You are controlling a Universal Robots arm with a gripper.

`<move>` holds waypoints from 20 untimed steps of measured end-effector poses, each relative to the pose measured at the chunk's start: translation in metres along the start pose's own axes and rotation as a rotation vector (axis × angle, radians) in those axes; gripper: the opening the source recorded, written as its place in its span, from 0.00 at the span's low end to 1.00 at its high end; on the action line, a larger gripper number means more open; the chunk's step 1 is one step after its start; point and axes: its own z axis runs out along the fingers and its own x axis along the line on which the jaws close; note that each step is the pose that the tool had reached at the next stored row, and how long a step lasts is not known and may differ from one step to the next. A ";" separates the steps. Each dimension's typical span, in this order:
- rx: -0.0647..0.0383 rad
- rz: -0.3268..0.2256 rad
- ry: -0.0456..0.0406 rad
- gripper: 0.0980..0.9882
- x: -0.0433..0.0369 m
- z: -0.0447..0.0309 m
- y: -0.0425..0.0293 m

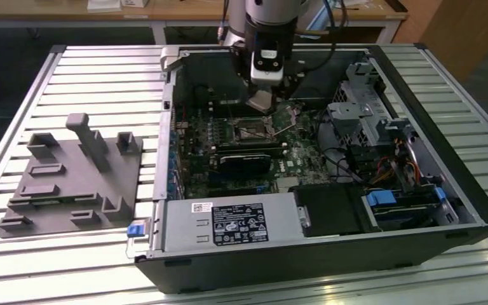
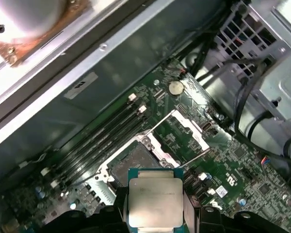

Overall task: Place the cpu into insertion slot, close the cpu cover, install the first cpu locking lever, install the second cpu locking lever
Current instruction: 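Place the cpu into insertion slot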

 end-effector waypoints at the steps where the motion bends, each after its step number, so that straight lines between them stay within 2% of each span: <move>1: 0.000 0.018 -0.0017 0.50 0.0000 0.0014 -0.0001; 10: -0.002 0.181 -0.0165 0.50 -0.0002 0.0135 -0.0012; 20: -0.005 0.361 -0.0328 0.50 -0.0003 0.0228 -0.0021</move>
